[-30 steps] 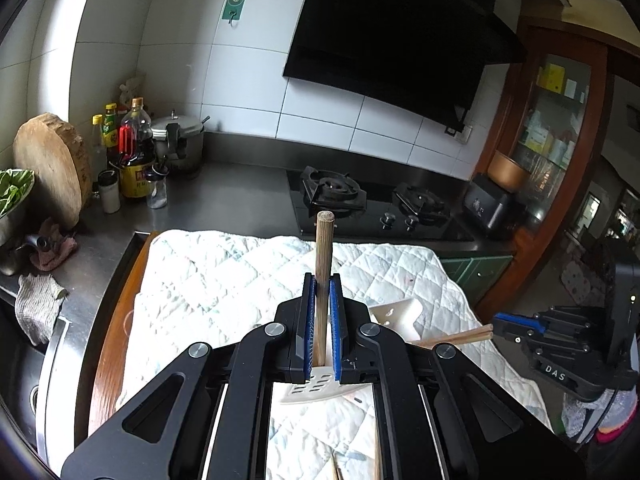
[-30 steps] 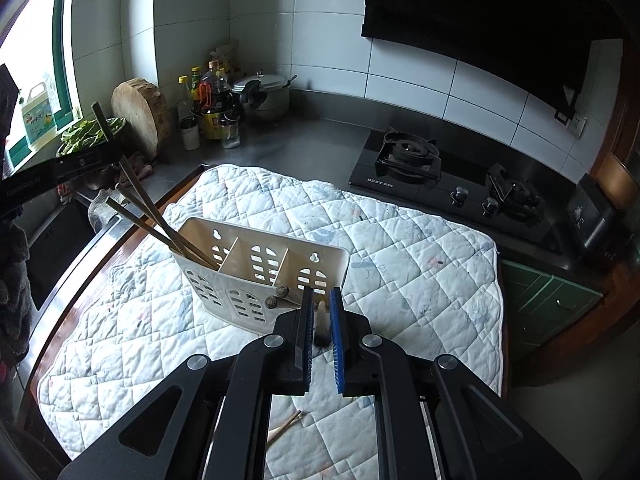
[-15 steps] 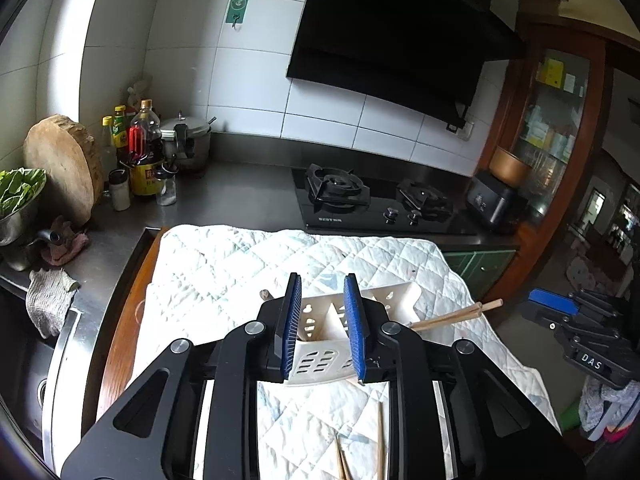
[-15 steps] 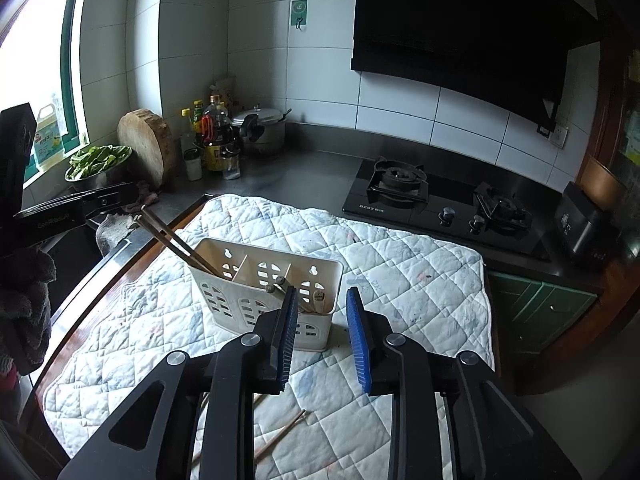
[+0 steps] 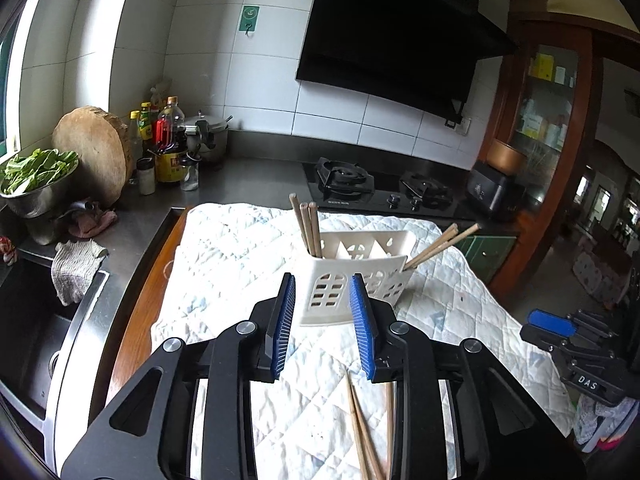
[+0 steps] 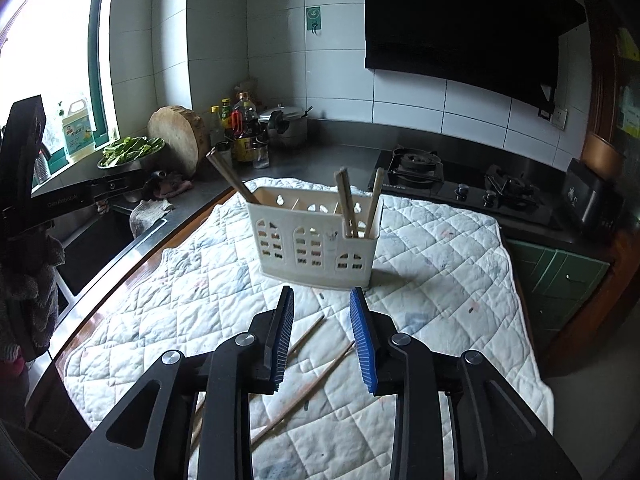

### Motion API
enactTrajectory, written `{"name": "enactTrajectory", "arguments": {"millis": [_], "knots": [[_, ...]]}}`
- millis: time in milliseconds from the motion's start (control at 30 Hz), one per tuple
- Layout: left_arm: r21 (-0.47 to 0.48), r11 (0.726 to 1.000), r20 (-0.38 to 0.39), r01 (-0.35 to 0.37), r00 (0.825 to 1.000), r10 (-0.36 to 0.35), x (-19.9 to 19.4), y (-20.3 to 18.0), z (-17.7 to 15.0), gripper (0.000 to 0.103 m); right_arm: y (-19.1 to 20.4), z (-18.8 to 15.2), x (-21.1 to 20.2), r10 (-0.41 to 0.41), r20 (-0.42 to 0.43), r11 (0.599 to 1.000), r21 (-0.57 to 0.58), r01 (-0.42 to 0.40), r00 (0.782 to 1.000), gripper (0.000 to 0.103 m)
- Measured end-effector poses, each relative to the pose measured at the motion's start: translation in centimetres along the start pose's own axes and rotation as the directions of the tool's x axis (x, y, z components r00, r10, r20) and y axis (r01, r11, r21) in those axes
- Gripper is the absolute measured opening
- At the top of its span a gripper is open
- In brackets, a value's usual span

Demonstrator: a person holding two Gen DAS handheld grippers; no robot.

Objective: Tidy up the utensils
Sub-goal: 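Move both tools back down to the loose chopsticks on the cloth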

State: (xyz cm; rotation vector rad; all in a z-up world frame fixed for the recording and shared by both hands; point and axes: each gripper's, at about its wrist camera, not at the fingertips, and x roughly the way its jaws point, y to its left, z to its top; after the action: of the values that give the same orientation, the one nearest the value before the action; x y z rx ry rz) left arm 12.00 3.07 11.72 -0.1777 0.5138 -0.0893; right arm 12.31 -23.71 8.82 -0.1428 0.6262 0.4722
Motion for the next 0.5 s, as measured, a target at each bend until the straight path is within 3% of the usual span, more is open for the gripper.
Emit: {"name": "enactTrajectory", "arguments": {"millis": [67,500], "knots": [[0.009,1.000,-0.002,-0.013,1.000,0.013,-0.5,0.0,-1.4,0.033,0.7,-1.9,0.2,-0.003,-0.013,1.000,0.006,0.003,1.000,0.029],[-0.016,0.998,-0.079,-0.055,0.995,0.054,-1.0,1.5,-10.2,0.033,4.0,-12.4,3.6,0.060,-0.138,0.983,0.181,-0.035,0.989,0.026]]}}
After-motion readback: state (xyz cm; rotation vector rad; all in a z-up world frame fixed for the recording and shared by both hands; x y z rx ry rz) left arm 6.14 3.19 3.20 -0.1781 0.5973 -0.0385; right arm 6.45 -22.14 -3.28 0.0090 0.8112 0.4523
